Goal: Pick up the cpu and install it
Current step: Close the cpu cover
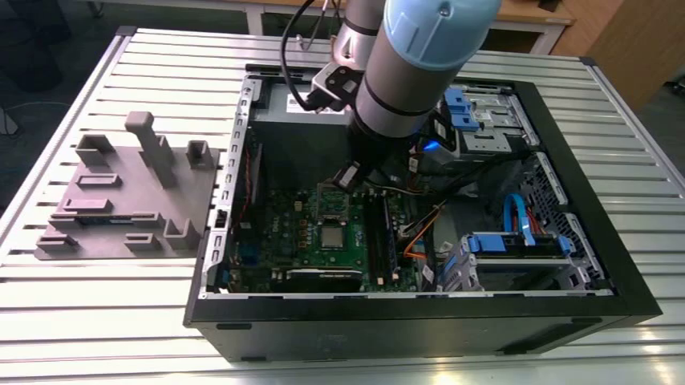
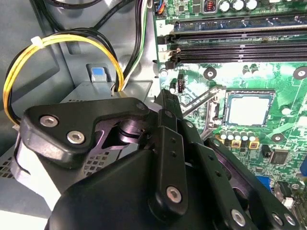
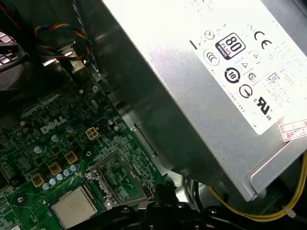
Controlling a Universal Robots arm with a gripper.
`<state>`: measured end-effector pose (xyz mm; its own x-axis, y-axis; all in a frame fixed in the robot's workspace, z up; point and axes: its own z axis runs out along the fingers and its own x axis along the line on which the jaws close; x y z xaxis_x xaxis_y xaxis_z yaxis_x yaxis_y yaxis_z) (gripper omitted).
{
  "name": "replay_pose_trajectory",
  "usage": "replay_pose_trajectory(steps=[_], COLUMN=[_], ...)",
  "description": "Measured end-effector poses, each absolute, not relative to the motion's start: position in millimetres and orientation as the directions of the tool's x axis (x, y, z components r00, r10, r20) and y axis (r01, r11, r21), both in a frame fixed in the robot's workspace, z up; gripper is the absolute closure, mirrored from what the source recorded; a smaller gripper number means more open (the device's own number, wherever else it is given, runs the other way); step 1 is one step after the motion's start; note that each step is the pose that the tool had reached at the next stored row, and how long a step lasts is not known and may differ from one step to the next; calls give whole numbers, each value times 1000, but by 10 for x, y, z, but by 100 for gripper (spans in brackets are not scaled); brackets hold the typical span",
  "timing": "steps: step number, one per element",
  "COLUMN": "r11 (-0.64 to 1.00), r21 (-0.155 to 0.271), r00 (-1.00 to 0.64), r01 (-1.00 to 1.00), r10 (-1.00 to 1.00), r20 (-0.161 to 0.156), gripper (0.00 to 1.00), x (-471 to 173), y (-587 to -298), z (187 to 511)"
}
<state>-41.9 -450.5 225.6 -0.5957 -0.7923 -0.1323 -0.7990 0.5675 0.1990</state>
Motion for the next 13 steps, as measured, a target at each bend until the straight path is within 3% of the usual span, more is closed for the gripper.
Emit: replay_pose_trajectory(steps=[13], r11=[571], r21=[189], r00=[-596], r01=[-799], r10=[-795], r20=[-118], gripper=[90], x=[-432], y=[-4505], z=[2332])
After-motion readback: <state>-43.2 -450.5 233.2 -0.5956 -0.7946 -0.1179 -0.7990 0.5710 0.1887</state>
